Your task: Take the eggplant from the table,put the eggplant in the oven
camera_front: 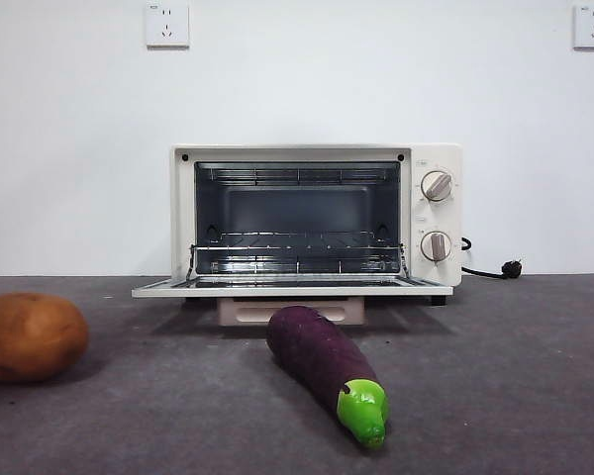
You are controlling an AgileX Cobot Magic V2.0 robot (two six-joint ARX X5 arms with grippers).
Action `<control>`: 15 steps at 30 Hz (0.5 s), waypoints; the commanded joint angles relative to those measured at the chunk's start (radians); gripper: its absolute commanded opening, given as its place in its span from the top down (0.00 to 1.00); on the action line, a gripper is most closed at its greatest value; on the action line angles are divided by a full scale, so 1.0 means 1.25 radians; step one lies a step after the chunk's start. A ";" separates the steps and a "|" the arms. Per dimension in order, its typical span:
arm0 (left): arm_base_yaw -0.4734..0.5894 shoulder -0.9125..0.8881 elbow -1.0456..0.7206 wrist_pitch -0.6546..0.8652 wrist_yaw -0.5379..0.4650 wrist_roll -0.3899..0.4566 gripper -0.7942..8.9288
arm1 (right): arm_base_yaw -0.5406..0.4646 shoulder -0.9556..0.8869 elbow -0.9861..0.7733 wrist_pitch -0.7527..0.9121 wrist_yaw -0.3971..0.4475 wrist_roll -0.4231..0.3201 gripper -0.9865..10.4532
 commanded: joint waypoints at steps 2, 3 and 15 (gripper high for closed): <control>-0.003 -0.049 0.069 -0.066 -0.072 -0.015 0.92 | 0.028 -0.001 0.002 0.005 -0.001 0.002 0.39; -0.003 -0.064 0.087 -0.089 -0.092 -0.015 0.92 | 0.034 -0.001 0.002 0.005 0.000 0.002 0.39; -0.003 -0.237 0.147 -0.326 -0.321 0.001 0.92 | 0.105 0.005 0.002 0.009 0.000 0.002 0.39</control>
